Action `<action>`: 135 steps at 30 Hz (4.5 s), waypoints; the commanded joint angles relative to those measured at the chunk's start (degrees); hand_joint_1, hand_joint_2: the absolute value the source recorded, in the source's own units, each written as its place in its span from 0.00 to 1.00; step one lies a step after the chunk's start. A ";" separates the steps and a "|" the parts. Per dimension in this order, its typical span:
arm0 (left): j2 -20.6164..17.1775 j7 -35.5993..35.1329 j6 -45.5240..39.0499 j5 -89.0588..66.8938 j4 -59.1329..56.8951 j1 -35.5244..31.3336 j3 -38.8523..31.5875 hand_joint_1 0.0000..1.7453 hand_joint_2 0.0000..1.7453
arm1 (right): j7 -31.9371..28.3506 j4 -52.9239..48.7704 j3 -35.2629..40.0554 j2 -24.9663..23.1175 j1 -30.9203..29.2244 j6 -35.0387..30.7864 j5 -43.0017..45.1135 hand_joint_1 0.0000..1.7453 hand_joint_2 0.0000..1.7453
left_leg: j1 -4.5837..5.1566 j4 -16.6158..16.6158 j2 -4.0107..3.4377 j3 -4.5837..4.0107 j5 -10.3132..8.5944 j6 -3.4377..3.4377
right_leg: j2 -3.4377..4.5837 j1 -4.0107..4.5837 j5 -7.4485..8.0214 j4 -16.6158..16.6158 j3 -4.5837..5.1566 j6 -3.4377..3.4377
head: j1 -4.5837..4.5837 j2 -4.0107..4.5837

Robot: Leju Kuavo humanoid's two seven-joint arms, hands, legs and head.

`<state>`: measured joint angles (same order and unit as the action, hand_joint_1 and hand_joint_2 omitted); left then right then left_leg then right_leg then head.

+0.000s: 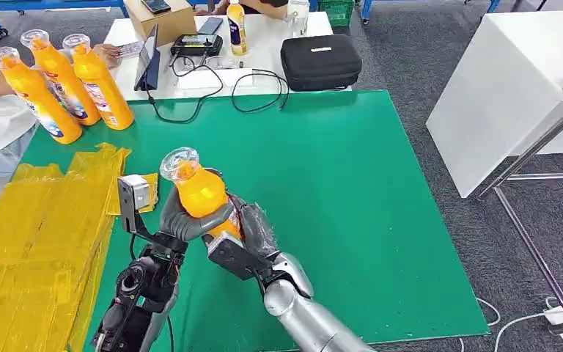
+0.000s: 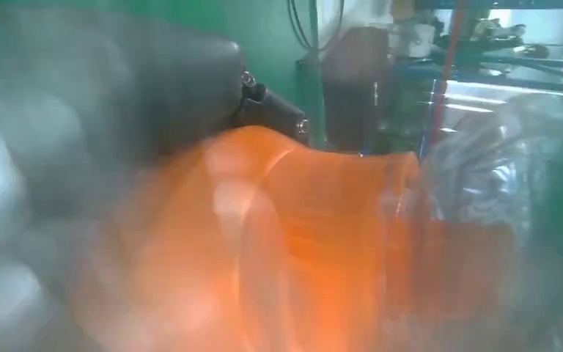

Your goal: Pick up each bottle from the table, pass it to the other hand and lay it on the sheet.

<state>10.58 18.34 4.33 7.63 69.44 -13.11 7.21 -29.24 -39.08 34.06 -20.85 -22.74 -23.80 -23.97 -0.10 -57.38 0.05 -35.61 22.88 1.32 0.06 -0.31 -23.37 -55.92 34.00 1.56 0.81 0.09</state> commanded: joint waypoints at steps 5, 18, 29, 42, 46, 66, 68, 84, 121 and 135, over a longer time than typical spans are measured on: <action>0.22 1.12 -3.72 -1.01 1.57 -1.05 -3.72 1.00 1.00 | -0.52 -11.04 -9.29 4.37 6.05 0.77 -2.95 1.00 1.00 | -0.07 0.01 0.19 0.13 0.05 -0.04 | -0.20 0.07 -0.08 0.08 -0.23 0.00 | 0.00 0.00; -0.29 1.90 -6.86 -3.89 5.66 1.51 -8.62 1.00 1.00 | 3.28 -39.52 -15.77 7.14 15.51 11.25 0.01 0.00 1.00 | -0.01 -0.02 0.17 -0.03 0.04 -0.02 | -0.11 0.01 -0.05 0.01 -0.03 -0.01 | 0.00 0.00; 0.05 6.69 -23.88 -26.67 10.13 1.61 -11.56 1.00 1.00 | 6.93 -50.69 -18.89 7.93 17.81 14.36 3.10 0.00 1.00 | -0.06 -0.06 0.14 0.01 0.10 -0.04 | -0.08 0.10 -0.10 0.00 -0.09 -0.02 | 0.00 0.00; -16.33 -12.91 -42.69 -93.82 -41.98 -19.73 -0.24 1.00 1.00 | 4.64 -50.67 -18.20 11.88 15.24 17.88 6.67 0.00 1.00 | -0.02 0.10 0.09 0.21 -0.07 -0.15 | -0.08 0.06 0.12 0.10 -0.18 -0.22 | 0.00 0.00; -17.86 -14.27 -39.31 -95.66 -46.11 -22.01 -0.96 1.00 1.00 | 4.49 -49.33 -17.26 12.23 14.46 18.02 7.04 0.00 1.00 | -0.11 0.02 -0.08 0.22 -0.05 -0.26 | 0.00 0.13 0.07 0.04 -0.16 -0.23 | 0.00 0.00; -21.88 -10.34 -36.13 -90.44 -52.14 -22.64 -10.54 1.00 1.00 | 4.13 -43.85 -14.79 12.33 14.26 18.31 6.78 0.00 1.00 | -0.22 0.00 -0.03 0.00 -0.07 -0.26 | 0.00 0.24 0.06 0.02 -0.02 -0.24 | -0.02 0.00; -20.81 -7.03 -35.52 -87.73 -52.00 -21.79 -12.84 0.96 1.00 | 4.03 -43.40 -14.51 12.37 14.23 18.14 6.41 0.00 1.00 | -0.21 0.01 -0.03 0.09 -0.03 -0.26 | 0.00 0.23 0.03 0.04 -0.11 -0.23 | 0.00 0.00; -19.49 -4.35 -35.22 -85.77 -51.75 -20.98 -14.38 0.51 1.00 | 4.03 -42.87 -14.46 12.35 14.11 18.15 6.41 0.00 1.00 | -0.18 0.01 0.00 0.01 -0.06 -0.24 | -0.02 0.21 0.04 0.03 -0.04 -0.22 | -0.02 0.00; -19.48 12.17 -3.72 -70.95 -50.18 -16.19 -16.78 0.00 1.00 | 1.95 -40.23 -18.55 13.24 10.88 20.45 7.25 0.00 1.00 | -0.13 0.29 0.01 1.22 -0.01 -0.49 | 0.08 0.15 0.02 0.14 -1.15 -0.40 | 0.02 0.00; -11.51 21.66 -16.41 -46.94 -28.23 -12.92 -18.65 0.00 1.00 | 3.59 -44.46 -20.40 12.39 15.54 19.26 5.49 0.00 1.00 | -0.18 0.07 0.28 0.54 -0.08 -0.46 | -0.24 0.19 -0.04 0.00 -0.55 -0.37 | -0.02 0.02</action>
<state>-6.04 39.67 -10.19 -46.50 27.26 -28.97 -11.61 -26.45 -83.01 15.80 -8.57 -8.08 -3.98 -18.12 -0.24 -57.29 0.21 -35.07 22.75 0.86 -0.05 -0.16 -23.35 -55.95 33.52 1.17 0.79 0.11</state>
